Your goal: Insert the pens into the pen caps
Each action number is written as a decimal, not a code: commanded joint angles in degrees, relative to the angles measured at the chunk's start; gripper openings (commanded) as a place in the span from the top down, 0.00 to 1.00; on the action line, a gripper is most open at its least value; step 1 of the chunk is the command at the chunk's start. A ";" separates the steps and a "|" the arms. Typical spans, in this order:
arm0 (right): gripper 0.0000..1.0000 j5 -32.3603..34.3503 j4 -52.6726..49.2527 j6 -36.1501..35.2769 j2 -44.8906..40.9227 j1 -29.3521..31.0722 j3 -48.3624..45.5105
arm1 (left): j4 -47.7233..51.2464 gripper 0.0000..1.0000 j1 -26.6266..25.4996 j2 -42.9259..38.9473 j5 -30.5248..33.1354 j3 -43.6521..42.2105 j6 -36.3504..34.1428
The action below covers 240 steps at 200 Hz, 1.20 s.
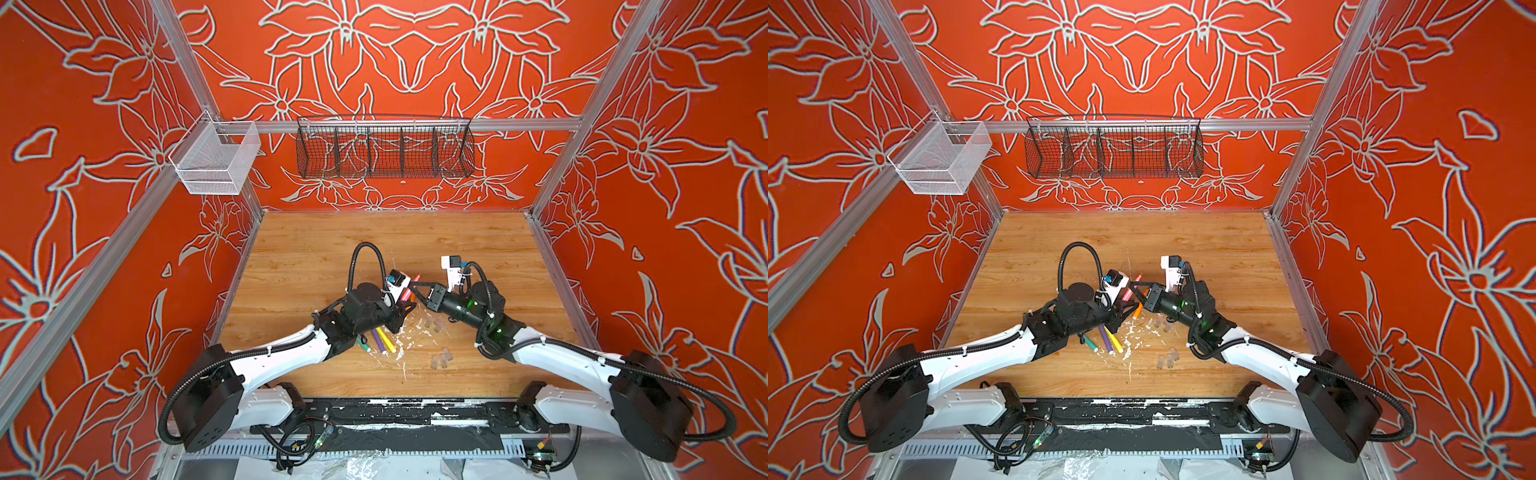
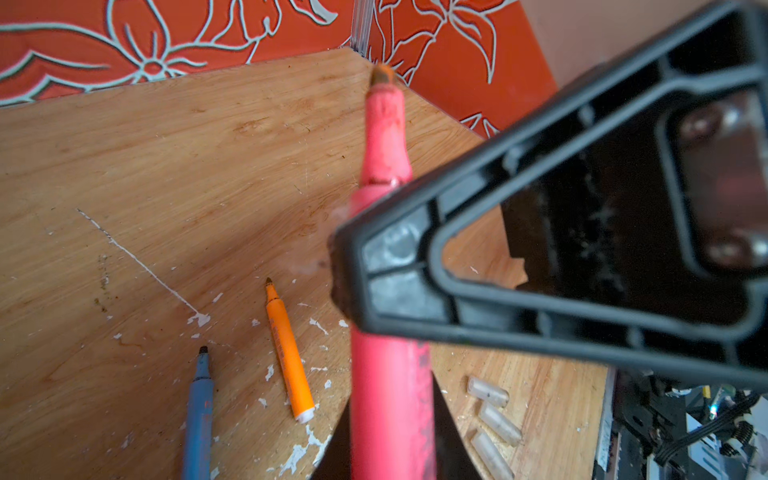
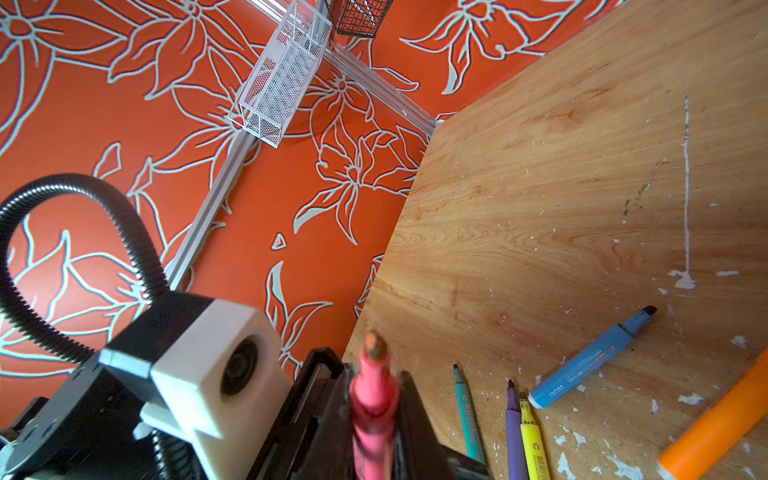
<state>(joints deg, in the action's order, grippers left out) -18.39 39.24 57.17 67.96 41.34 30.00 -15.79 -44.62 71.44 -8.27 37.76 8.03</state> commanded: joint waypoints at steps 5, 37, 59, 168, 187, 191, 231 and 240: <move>0.97 0.11 0.65 -0.56 -0.70 1.27 -0.49 | -1.81 0.90 0.24 0.29 -0.19 0.86 -0.74; 0.96 0.29 0.56 -0.93 0.44 1.48 -0.49 | -1.97 0.99 0.32 -0.06 -0.69 1.00 -0.39; 0.92 0.21 0.85 -0.92 1.36 1.67 -0.35 | -2.01 1.00 0.32 -0.98 -1.13 0.70 -0.06; 0.43 19.18 -47.43 -10.57 -14.89 1.02 9.99 | 28.34 1.00 -0.47 -8.19 13.15 14.19 18.18; 0.44 21.64 -54.52 -14.26 -15.92 1.02 9.35 | 31.69 1.00 -0.77 -10.31 11.61 15.88 21.54; 0.44 22.64 -55.77 -14.63 -15.87 1.01 8.95 | 32.13 1.00 -0.96 -10.97 11.51 16.03 21.95; 0.44 25.47 -63.26 -20.67 -9.82 0.45 9.48 | 35.22 1.00 -1.97 -19.49 12.89 14.69 25.94; 0.44 24.36 -63.52 -21.21 -7.39 0.41 10.20 | 34.77 1.00 -2.03 -21.10 12.93 13.77 26.92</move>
<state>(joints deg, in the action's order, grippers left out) 3.90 -15.94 40.47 56.40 42.19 39.38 16.88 -46.22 55.07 3.38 52.47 30.30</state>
